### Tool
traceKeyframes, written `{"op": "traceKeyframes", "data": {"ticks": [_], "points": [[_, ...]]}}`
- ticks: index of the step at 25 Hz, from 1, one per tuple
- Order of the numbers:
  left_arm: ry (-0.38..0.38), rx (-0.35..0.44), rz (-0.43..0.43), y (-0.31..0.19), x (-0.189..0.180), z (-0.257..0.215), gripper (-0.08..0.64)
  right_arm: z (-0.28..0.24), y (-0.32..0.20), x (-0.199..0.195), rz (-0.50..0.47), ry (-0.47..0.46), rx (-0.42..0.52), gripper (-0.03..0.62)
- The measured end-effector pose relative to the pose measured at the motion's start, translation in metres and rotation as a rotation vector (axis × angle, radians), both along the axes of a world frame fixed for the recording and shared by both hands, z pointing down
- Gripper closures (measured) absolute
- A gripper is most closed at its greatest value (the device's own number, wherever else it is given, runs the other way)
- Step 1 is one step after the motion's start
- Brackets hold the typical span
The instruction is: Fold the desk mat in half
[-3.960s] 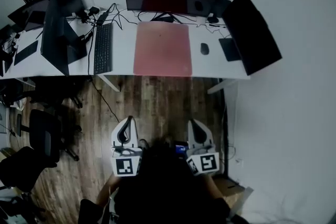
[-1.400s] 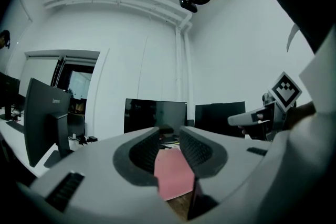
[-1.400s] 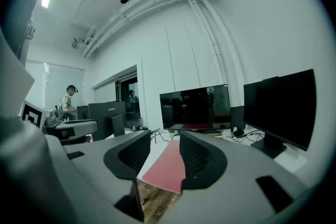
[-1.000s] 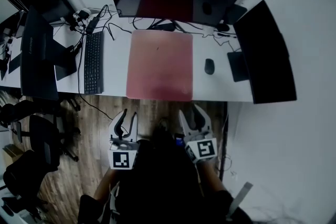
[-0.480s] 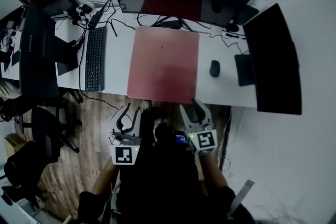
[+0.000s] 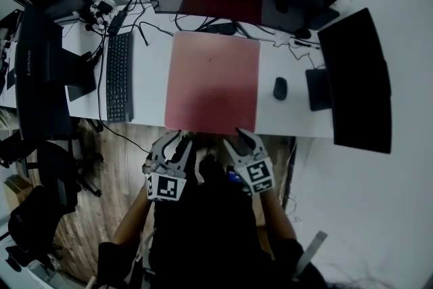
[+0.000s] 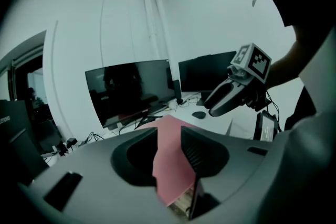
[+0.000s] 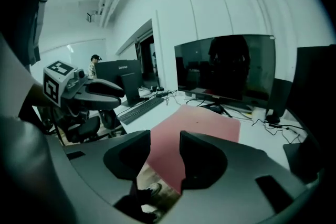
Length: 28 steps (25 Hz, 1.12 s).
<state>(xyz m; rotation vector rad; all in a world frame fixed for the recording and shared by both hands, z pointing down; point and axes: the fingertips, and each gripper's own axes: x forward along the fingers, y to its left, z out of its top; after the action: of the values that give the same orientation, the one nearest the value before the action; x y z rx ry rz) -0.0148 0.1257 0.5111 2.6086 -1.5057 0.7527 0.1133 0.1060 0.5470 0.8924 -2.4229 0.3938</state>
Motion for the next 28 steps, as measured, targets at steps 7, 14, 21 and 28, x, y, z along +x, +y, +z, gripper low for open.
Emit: {"op": "traceKeyframes", "data": {"ticks": [7, 14, 21, 28], "points": [[-0.209, -0.167, 0.219, -0.004, 0.006, 0.081, 0.387, 0.065, 0.005, -0.018, -0.138, 0.156, -0.167, 0.425], [-0.386, -0.239, 0.36, -0.005, 0.0, 0.15, 0.376, 0.123, 0.008, -0.017, -0.206, 0.312, -0.247, 0.425], [-0.523, -0.269, 0.46, 0.001, 0.002, 0.203, 0.376, 0.176, 0.017, -0.015, -0.308, 0.457, -0.253, 0.425], [-0.59, -0.303, 0.523, 0.005, 0.009, 0.241, 0.376, 0.208, 0.019, -0.012, -0.389, 0.595, -0.223, 0.425]]}}
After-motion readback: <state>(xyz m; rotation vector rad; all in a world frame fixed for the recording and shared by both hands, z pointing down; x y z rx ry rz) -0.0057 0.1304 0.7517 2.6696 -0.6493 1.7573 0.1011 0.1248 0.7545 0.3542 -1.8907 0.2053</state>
